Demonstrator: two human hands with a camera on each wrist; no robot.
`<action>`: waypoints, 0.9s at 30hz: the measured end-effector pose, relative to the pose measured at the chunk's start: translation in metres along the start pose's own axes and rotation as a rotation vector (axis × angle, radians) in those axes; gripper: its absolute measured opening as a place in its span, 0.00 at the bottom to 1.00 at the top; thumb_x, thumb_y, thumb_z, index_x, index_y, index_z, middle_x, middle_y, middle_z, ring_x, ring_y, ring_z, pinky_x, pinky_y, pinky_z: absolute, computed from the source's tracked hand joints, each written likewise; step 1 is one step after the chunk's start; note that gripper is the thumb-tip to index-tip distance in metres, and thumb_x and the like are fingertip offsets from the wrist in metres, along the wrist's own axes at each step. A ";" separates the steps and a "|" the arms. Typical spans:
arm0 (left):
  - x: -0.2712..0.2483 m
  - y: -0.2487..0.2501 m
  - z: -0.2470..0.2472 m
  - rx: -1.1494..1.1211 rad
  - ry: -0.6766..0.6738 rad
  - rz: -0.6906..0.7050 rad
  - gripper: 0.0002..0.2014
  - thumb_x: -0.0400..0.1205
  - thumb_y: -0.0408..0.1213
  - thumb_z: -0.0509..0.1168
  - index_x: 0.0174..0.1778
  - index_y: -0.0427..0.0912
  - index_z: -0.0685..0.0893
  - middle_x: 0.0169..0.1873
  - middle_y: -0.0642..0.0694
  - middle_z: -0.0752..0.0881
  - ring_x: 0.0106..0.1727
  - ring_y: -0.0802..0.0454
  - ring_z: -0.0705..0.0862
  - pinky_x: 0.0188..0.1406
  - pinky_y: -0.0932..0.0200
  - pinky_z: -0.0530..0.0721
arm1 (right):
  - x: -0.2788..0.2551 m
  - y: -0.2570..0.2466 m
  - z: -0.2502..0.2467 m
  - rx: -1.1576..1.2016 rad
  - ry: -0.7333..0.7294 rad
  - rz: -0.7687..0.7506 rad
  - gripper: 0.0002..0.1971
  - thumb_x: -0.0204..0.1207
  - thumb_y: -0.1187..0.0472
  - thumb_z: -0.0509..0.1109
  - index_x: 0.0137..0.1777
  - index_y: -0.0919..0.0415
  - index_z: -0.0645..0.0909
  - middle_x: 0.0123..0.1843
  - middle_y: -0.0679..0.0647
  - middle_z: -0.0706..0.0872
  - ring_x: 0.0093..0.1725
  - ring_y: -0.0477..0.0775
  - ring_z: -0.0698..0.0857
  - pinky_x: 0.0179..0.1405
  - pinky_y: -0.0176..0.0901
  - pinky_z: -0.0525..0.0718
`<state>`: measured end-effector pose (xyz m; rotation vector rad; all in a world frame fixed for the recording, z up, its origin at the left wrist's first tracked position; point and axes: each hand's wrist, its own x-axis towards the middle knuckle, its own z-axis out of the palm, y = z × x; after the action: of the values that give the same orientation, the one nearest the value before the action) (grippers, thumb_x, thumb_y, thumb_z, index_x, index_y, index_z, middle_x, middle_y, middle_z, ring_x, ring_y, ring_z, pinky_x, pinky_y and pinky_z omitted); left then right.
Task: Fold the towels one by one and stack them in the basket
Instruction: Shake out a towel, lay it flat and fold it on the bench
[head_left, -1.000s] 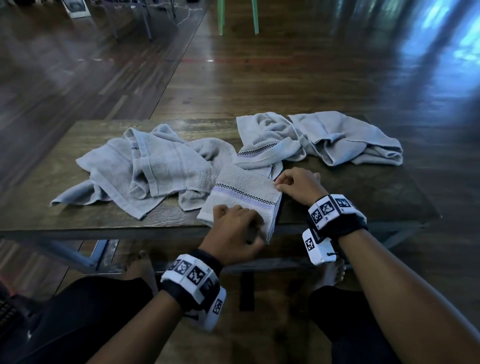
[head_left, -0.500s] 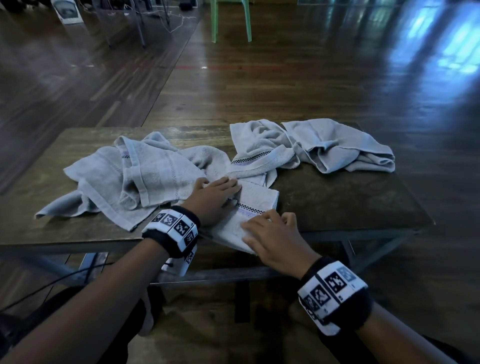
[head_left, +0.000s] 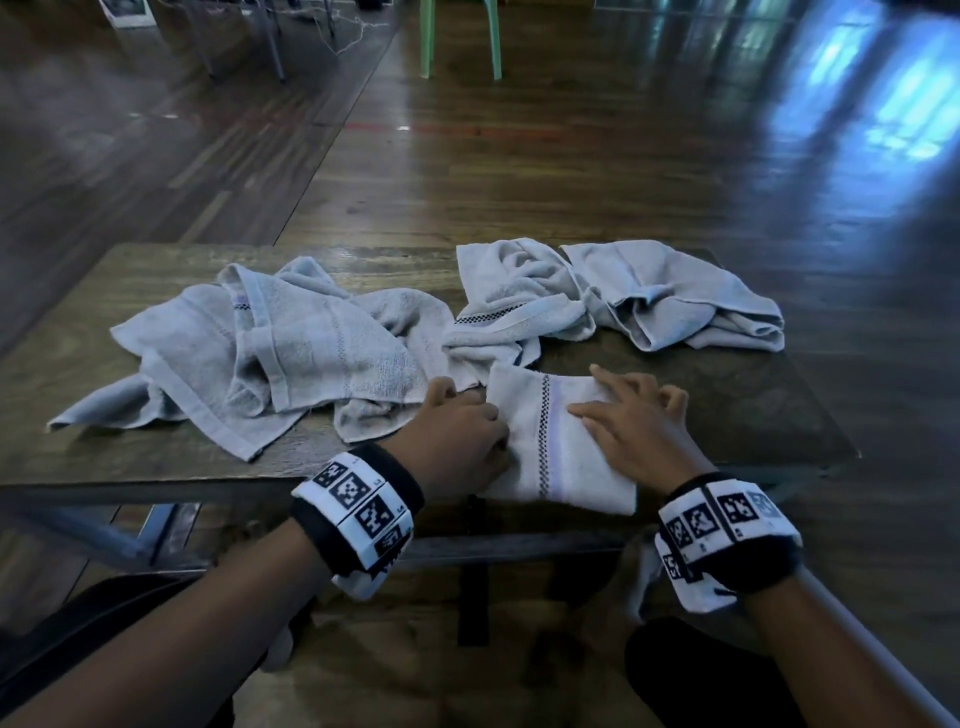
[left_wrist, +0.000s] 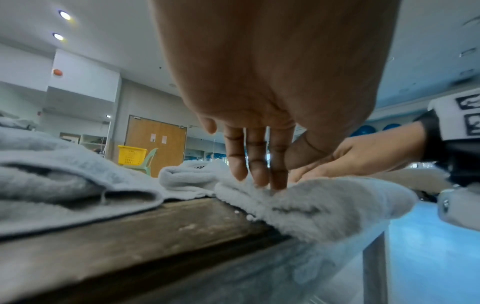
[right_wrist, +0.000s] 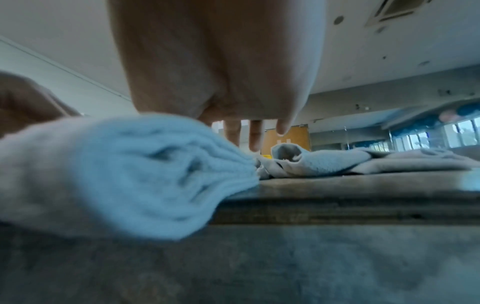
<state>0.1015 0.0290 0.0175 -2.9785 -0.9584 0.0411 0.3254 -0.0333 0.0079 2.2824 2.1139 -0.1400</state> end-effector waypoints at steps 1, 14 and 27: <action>-0.001 0.004 0.000 -0.023 0.008 0.014 0.16 0.82 0.52 0.54 0.48 0.49 0.84 0.46 0.52 0.82 0.55 0.52 0.76 0.60 0.50 0.54 | 0.002 0.002 0.002 0.053 -0.006 -0.008 0.16 0.83 0.47 0.54 0.67 0.31 0.75 0.83 0.44 0.58 0.76 0.53 0.59 0.64 0.54 0.56; 0.012 -0.006 0.027 -0.127 0.149 -0.258 0.22 0.78 0.50 0.44 0.51 0.42 0.79 0.49 0.44 0.81 0.50 0.41 0.80 0.48 0.47 0.74 | 0.031 -0.005 0.000 0.456 -0.062 -0.070 0.29 0.77 0.53 0.68 0.78 0.55 0.66 0.81 0.50 0.65 0.79 0.50 0.65 0.78 0.54 0.63; 0.011 -0.023 0.032 -0.078 0.124 -0.307 0.19 0.79 0.46 0.47 0.49 0.48 0.83 0.47 0.50 0.88 0.48 0.46 0.86 0.50 0.47 0.76 | 0.037 -0.018 -0.002 0.091 -0.027 -0.052 0.21 0.85 0.50 0.52 0.77 0.46 0.67 0.81 0.39 0.64 0.75 0.47 0.70 0.69 0.55 0.66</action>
<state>0.0960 0.0541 -0.0147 -2.8213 -1.4142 -0.1858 0.3102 0.0049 0.0078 2.2601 2.1986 -0.2729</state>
